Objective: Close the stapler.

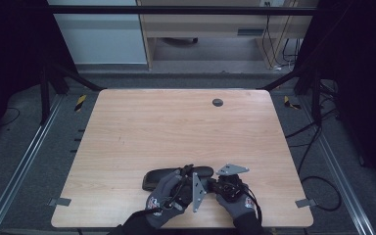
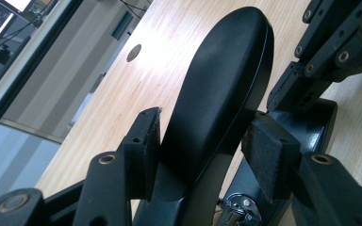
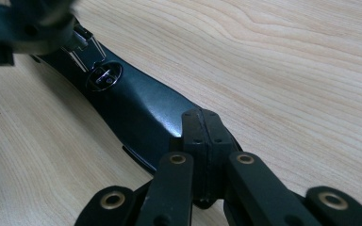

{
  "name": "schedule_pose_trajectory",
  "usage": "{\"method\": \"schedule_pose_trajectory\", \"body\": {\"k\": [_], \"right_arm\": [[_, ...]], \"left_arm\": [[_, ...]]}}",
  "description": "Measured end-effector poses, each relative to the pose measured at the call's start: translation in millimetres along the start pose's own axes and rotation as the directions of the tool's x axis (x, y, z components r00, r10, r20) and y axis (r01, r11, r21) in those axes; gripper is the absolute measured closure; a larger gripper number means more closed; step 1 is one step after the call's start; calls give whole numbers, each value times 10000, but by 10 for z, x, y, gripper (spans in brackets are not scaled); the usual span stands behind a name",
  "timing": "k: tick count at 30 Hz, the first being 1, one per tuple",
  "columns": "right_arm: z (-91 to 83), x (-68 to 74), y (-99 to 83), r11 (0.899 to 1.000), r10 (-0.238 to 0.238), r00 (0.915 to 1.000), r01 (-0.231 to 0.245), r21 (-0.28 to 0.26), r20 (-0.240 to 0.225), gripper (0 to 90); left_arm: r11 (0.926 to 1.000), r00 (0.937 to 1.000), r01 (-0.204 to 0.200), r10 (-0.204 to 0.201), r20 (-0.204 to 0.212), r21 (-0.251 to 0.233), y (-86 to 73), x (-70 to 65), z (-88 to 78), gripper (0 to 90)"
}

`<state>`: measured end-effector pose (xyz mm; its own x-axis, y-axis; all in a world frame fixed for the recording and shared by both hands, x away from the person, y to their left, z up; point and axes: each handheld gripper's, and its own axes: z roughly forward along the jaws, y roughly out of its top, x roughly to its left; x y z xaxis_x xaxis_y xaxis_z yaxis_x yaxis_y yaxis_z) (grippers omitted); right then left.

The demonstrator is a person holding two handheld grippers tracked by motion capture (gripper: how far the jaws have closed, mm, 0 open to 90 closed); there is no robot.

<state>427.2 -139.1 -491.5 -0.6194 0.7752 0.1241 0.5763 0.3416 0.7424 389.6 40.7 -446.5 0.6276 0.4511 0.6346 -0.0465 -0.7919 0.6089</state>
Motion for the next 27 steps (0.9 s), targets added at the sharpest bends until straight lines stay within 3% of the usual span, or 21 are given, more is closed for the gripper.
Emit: {"method": "schedule_pose_trajectory", "body": {"k": [12,22,27], "right_arm": [[-3,1,-1,9998,208,9998,-208,2,-74,900],[-4,-15,-5,9999,134,9999,-134,-24,-57,897],[-22,-34,0,9999,114,9998,-113,-66,163,867]], "left_arm": [[9973,9972,-701,706,-237,235,-13,-104,50,487],[9972,9970,-713,719,-270,235,-13,-109,48,488],[9977,9979,-632,635,-112,233,-8,-101,44,483]]}}
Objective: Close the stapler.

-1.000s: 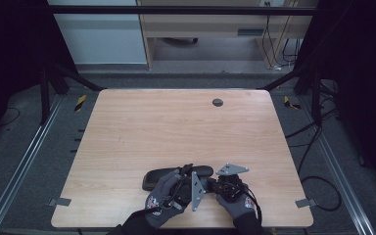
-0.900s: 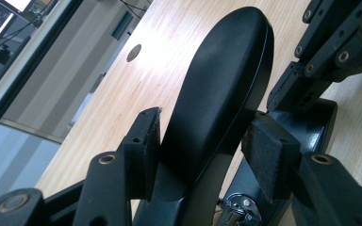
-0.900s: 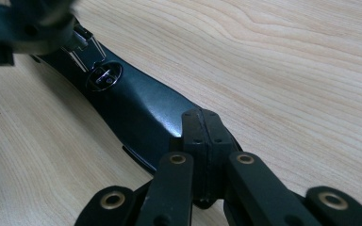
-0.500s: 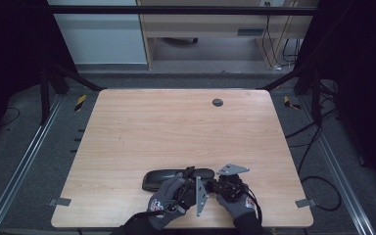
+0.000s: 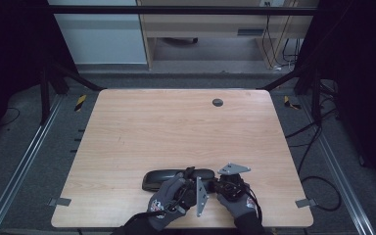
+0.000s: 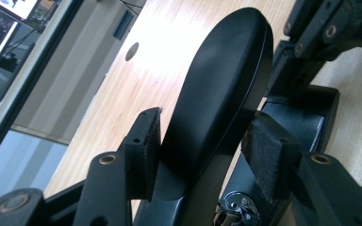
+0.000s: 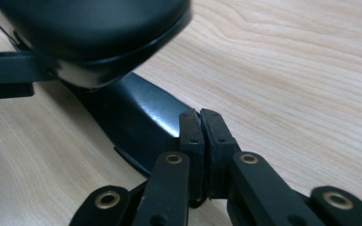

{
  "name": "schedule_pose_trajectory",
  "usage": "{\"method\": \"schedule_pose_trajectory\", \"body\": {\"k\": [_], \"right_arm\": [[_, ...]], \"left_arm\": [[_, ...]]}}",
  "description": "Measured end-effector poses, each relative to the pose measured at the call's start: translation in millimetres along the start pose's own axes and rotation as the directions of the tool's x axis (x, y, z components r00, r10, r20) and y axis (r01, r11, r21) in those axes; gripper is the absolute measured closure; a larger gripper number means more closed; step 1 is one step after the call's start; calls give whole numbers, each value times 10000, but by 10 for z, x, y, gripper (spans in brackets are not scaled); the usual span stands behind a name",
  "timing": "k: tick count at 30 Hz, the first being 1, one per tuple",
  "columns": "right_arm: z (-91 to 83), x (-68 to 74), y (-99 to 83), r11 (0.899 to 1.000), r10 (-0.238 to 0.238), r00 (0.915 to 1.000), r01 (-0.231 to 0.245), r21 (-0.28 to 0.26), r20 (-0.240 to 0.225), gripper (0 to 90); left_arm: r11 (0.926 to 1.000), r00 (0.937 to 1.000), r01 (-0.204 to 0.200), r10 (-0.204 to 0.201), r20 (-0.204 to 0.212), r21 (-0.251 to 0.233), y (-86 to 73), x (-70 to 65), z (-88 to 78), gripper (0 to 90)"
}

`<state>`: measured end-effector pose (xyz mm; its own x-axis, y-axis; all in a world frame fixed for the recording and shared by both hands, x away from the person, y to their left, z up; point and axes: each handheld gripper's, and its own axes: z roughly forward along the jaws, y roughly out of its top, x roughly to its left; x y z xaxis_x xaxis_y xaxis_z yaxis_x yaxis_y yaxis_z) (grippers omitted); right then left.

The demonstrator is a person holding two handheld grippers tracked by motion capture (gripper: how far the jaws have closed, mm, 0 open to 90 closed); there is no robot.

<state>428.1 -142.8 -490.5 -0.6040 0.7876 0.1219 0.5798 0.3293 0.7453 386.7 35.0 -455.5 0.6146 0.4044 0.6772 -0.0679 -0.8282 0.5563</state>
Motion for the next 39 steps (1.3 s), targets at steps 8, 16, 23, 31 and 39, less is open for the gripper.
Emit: {"method": "schedule_pose_trajectory", "body": {"k": [8,16,23,31,39], "right_arm": [[-63,-54,21,9990,229,9993,-217,-393,303,767],[-125,-133,25,9973,321,9982,-286,-673,509,706],[-142,-159,31,9969,372,9978,-332,-719,552,702],[-217,-203,42,9951,442,9966,-377,-912,700,783],[-316,-228,80,9923,436,9928,-300,-1202,1119,899]], "left_arm": [[9996,9997,-229,228,-5,-137,23,-2,-28,425],[9984,9997,48,-35,226,-555,85,35,-126,372],[9961,9977,406,-361,576,-785,129,74,-203,353],[9835,9850,1520,-1425,975,-983,109,199,-239,359],[9559,9581,2749,-2635,1121,-1033,20,413,-268,364]]}}
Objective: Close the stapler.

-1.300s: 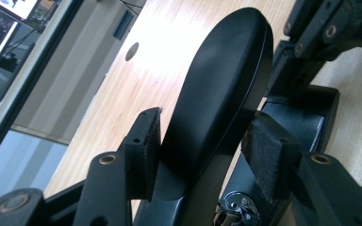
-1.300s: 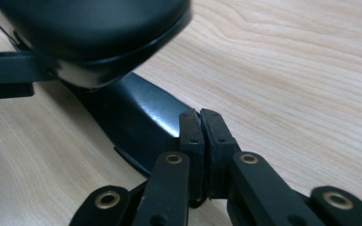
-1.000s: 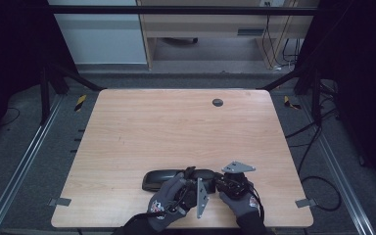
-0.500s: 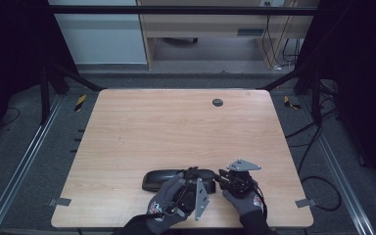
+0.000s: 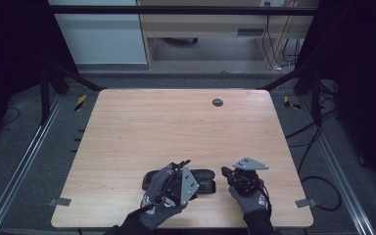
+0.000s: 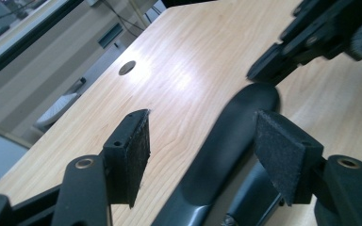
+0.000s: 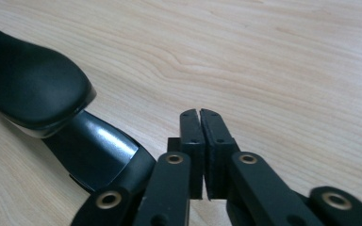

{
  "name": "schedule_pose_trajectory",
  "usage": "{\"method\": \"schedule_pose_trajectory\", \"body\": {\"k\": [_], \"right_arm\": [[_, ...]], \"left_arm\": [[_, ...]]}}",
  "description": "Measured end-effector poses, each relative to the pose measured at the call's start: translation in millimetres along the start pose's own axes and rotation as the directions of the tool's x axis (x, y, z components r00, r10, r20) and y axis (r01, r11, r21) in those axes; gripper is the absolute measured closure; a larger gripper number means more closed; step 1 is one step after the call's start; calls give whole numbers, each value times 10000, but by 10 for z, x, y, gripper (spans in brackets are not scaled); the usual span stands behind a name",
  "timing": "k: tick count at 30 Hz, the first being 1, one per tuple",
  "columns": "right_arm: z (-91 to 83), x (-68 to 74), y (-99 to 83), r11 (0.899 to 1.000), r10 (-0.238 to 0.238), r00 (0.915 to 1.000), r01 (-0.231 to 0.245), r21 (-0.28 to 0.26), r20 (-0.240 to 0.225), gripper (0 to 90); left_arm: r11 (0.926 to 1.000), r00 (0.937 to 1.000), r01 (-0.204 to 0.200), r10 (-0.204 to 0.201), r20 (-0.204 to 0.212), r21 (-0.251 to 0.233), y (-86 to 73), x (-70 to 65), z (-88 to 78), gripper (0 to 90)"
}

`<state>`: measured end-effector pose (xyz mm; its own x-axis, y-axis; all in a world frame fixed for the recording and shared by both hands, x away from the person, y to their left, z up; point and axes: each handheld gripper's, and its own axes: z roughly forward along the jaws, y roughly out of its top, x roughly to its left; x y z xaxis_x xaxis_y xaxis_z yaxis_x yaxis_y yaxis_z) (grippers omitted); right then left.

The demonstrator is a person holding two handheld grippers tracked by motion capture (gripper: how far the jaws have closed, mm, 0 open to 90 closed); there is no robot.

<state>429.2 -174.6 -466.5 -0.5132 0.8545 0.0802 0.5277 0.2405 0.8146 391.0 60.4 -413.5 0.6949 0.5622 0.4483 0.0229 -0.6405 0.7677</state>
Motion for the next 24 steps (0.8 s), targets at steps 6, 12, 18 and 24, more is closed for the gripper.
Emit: {"method": "schedule_pose_trajectory", "body": {"k": [6,12,18,24], "right_arm": [[-77,-63,54,9997,217,9997,-219,-131,-142,900],[-166,-110,145,9986,366,9990,-376,-374,-267,900],[-250,-115,225,9978,398,9980,-422,-505,-494,900],[-299,-32,280,9977,351,9951,-403,-552,-921,900]], "left_arm": [[9984,9984,560,-560,-49,14,-51,153,-32,364],[9926,9922,1213,-1211,-287,61,-155,333,-103,365],[9820,9810,1883,-1875,-503,118,-306,548,-180,364],[9738,9711,2266,-2244,-820,195,-465,692,-277,362]]}}
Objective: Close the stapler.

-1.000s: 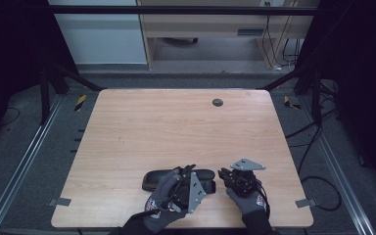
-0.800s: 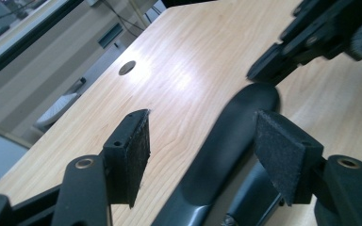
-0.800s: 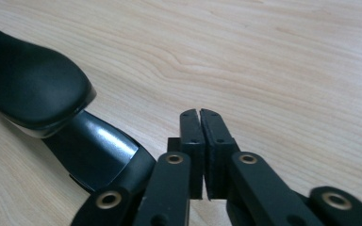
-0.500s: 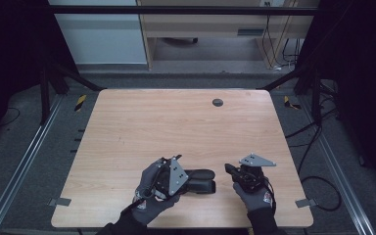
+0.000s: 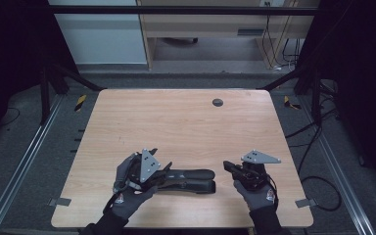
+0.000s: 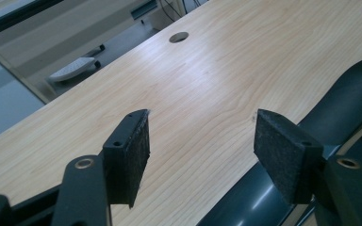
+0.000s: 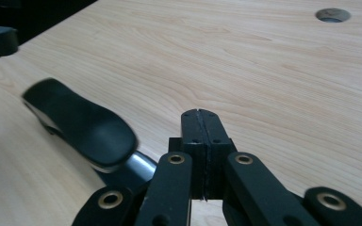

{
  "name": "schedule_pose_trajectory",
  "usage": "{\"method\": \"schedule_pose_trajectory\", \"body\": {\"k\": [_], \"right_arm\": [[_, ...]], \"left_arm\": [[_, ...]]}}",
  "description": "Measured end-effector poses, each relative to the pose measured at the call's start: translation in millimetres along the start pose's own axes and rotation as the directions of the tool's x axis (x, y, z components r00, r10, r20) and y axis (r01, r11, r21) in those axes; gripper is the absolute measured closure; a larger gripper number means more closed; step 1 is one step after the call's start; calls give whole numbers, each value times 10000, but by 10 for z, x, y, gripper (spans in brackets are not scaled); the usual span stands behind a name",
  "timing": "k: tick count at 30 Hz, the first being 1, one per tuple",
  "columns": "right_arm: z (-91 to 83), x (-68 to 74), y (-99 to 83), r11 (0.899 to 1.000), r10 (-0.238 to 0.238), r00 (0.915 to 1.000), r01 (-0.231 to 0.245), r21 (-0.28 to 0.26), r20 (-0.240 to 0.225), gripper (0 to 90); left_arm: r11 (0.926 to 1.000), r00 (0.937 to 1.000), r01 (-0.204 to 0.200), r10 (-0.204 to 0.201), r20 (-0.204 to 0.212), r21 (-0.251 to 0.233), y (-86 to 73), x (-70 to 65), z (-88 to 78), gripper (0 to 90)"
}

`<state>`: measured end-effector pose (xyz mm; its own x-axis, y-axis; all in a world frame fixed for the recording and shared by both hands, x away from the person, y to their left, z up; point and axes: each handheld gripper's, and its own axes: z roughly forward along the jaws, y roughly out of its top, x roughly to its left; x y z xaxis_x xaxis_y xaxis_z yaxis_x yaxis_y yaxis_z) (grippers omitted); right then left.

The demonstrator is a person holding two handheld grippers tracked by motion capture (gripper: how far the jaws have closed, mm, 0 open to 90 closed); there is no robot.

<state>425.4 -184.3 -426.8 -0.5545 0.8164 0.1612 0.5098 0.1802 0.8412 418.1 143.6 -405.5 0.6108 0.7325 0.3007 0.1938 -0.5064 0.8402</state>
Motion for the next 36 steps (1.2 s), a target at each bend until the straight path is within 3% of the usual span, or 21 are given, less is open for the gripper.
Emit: {"method": "schedule_pose_trajectory", "body": {"k": [10,17,21,22,27,36], "right_arm": [[24,243,73,9990,-452,9963,450,-35,-727,900],[116,358,54,9983,-526,9941,547,203,-951,900],[130,365,45,9988,-459,9940,471,93,-989,900],[128,360,36,9987,-490,9937,499,66,-1008,900],[165,378,-30,9983,-514,9963,530,220,-690,900],[207,383,-95,9985,-470,9974,484,245,-538,900]], "left_arm": [[9966,9972,662,-644,-388,487,-291,239,-117,359],[9881,9879,1392,-1340,-777,658,-544,404,-223,355],[9844,9838,1626,-1565,-875,673,-617,451,-264,355],[9812,9795,1819,-1750,-998,650,-686,490,-297,355],[9744,9697,2156,-2060,-1315,638,-798,554,-339,355],[9662,9604,2452,-2308,-1564,797,-937,610,-376,352]]}}
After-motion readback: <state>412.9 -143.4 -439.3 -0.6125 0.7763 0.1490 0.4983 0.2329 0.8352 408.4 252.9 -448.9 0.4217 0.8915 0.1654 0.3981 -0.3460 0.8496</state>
